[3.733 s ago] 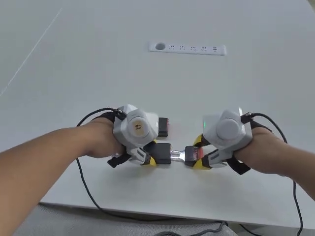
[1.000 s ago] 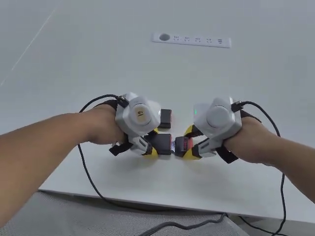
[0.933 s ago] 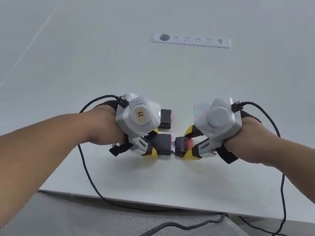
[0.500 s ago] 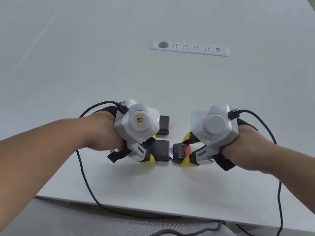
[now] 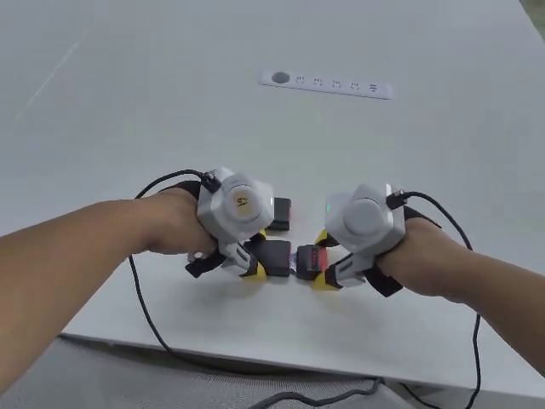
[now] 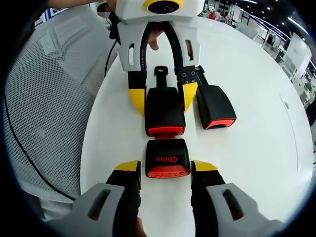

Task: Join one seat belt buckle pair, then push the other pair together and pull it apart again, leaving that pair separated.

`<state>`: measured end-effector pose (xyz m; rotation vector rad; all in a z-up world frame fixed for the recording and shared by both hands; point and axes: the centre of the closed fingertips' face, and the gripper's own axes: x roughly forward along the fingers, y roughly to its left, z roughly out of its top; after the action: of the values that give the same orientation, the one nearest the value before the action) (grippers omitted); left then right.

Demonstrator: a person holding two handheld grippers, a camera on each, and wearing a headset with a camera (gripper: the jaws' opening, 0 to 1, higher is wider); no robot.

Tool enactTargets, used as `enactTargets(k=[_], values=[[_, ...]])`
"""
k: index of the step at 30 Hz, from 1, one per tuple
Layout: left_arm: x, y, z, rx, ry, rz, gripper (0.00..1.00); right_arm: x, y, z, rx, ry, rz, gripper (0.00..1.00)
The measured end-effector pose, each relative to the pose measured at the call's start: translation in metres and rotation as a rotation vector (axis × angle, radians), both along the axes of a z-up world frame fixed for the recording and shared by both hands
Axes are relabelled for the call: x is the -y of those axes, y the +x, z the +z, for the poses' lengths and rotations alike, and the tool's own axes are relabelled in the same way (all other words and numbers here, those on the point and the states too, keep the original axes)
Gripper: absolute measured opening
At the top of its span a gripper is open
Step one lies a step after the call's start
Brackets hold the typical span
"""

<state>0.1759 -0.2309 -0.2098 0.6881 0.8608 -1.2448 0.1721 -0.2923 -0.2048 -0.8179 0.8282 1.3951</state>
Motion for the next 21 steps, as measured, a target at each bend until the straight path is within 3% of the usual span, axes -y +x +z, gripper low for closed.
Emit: enactTargets(k=[8,12,15,19,21], values=[[-0.007,-0.004,0.012,0.026,0.027,0.015,0.44,0.005,-0.003,0.019,0.024,0.026,-0.008,0.38],[-0.008,0.002,0.027,0.037,-0.008,0.041,0.44,0.012,0.0,0.031,0.038,0.025,-0.005,0.38],[-0.012,0.008,0.037,0.051,-0.012,0.027,0.45,0.015,0.005,0.038,0.049,0.033,-0.006,0.37],[-0.015,0.024,0.05,0.072,-0.022,0.062,0.45,0.024,0.017,0.043,0.062,0.037,-0.012,0.37],[-0.021,0.036,0.048,0.081,-0.024,0.074,0.45,0.031,0.024,0.041,0.07,0.03,-0.018,0.37]])
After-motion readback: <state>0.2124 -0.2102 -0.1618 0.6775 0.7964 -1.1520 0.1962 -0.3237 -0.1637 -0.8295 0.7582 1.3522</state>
